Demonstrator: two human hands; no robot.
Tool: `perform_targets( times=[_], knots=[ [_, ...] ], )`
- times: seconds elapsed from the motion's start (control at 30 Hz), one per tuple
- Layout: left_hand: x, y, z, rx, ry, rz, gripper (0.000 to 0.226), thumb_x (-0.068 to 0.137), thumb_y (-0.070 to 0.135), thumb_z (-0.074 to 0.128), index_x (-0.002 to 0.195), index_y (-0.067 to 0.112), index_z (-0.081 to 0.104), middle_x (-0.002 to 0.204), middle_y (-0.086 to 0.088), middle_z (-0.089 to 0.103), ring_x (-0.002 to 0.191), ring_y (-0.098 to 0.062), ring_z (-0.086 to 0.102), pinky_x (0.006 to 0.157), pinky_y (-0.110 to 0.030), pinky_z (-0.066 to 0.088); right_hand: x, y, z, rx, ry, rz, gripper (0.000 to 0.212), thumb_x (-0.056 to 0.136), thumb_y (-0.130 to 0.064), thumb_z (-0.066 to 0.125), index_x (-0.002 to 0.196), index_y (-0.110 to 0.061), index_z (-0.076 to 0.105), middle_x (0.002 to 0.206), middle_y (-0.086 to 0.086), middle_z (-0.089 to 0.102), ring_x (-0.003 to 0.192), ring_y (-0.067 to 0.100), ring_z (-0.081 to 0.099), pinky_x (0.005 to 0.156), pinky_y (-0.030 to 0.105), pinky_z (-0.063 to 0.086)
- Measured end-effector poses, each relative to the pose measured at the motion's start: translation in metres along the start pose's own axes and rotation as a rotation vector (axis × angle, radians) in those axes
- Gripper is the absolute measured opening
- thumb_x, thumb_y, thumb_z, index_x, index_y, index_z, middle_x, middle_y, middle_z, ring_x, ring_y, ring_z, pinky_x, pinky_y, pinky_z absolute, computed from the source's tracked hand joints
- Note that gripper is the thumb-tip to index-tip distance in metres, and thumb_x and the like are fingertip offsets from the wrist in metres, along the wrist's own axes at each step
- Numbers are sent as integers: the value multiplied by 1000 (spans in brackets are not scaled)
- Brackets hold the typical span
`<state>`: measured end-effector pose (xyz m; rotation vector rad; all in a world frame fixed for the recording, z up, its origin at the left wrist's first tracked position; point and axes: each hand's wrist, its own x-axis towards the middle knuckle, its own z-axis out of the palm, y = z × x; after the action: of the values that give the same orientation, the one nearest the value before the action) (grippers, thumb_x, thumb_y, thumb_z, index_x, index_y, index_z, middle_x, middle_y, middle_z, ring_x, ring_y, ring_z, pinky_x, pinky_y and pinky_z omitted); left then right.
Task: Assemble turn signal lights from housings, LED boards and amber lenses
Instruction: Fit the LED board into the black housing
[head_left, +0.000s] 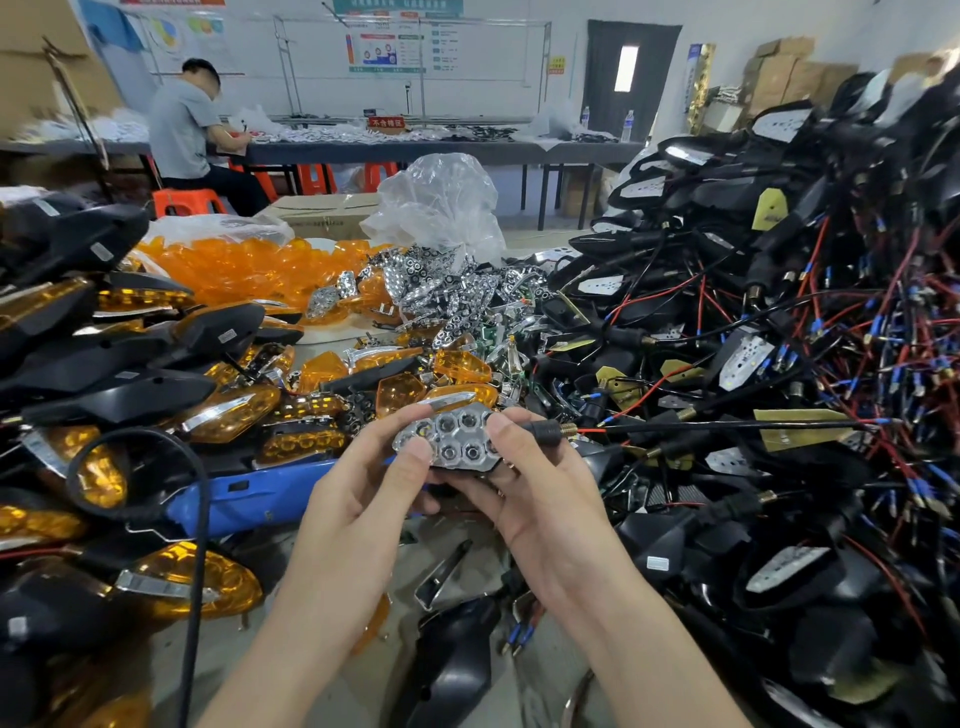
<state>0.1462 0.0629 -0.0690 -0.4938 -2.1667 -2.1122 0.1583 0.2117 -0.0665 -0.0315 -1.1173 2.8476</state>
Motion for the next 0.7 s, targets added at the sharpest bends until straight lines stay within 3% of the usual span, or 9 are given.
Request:
perform_targets(
  times=[0.3, 0.63, 0.7],
  knots=[
    [2, -1, -1, -24, 4, 13, 45, 82, 63, 60, 123, 45, 63, 109, 5, 73, 97, -20, 70, 90, -56, 55, 0, 1, 0, 17, -15, 17, 38, 82, -16, 75, 114, -8, 55, 113, 24, 73, 102, 34, 74, 79, 37, 62],
    [0, 0, -1, -44, 6, 20, 35, 85, 57, 60, 119, 47, 65, 107, 5, 74, 97, -22, 69, 88, -51, 57, -1, 0, 0, 52, -25, 31, 47, 74, -18, 83, 112, -10, 57, 112, 21, 75, 101, 32, 75, 77, 33, 62],
    [0, -1, -1, -43, 21, 22, 32, 87, 53, 59, 118, 48, 65, 107, 7, 74, 95, -20, 69, 89, -48, 57, -1, 1, 2, 60, -13, 25, 41, 76, -15, 82, 109, -11, 59, 112, 21, 75, 100, 32, 75, 75, 32, 62]
  ],
)
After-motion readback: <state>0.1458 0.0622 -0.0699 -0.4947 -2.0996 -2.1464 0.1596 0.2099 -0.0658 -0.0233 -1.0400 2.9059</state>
